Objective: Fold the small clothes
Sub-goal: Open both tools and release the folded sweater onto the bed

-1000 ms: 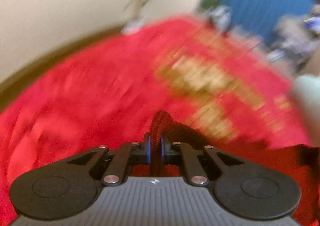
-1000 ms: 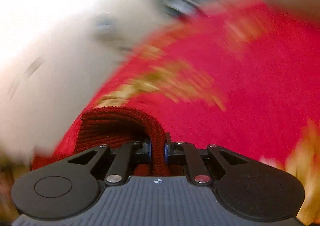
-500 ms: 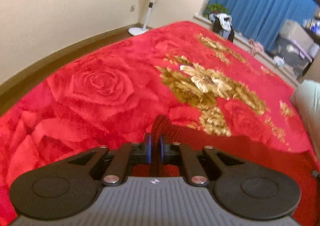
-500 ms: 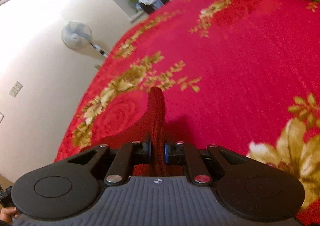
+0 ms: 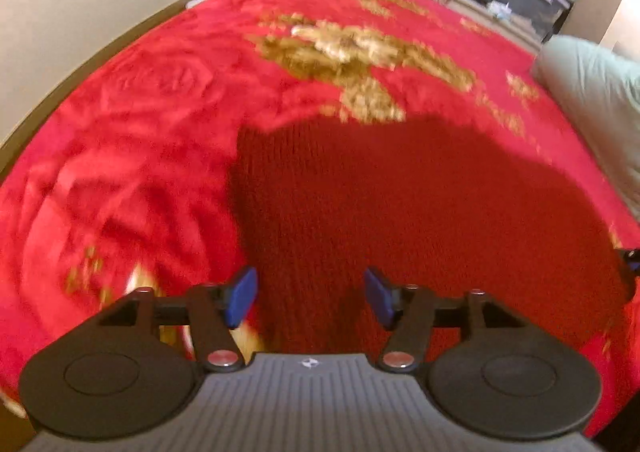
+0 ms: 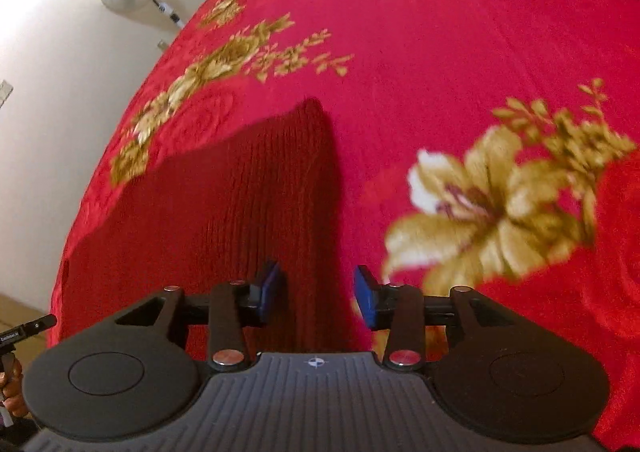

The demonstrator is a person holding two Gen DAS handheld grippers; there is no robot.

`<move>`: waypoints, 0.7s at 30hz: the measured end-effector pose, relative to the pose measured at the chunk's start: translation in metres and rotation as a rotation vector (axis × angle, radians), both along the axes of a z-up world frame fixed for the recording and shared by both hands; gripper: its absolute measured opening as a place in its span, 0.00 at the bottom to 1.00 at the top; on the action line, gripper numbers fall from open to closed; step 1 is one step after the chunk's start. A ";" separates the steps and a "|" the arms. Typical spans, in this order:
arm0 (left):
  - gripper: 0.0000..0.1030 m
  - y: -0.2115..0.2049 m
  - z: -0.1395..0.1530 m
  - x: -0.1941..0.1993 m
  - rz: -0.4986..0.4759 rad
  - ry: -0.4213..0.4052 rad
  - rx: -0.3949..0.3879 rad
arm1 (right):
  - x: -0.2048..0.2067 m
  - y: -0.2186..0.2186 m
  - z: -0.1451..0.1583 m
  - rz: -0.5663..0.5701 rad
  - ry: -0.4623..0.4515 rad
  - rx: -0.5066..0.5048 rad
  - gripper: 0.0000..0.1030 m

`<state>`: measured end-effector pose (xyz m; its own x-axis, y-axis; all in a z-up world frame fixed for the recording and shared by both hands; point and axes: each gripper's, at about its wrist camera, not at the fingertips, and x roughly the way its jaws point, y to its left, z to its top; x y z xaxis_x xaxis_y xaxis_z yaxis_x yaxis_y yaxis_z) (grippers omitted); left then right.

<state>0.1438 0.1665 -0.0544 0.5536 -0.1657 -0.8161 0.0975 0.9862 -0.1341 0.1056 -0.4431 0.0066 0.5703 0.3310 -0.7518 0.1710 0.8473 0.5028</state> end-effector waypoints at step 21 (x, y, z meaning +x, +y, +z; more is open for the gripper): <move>0.30 -0.021 0.007 -0.098 0.179 -0.226 0.130 | -0.063 0.040 0.017 -0.082 -0.135 -0.372 0.28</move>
<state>0.0458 0.1453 -0.0471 0.7344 0.0480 -0.6770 -0.0659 0.9978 -0.0006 0.0429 -0.4034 0.0240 0.6855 -0.0007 -0.7281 0.1992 0.9620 0.1866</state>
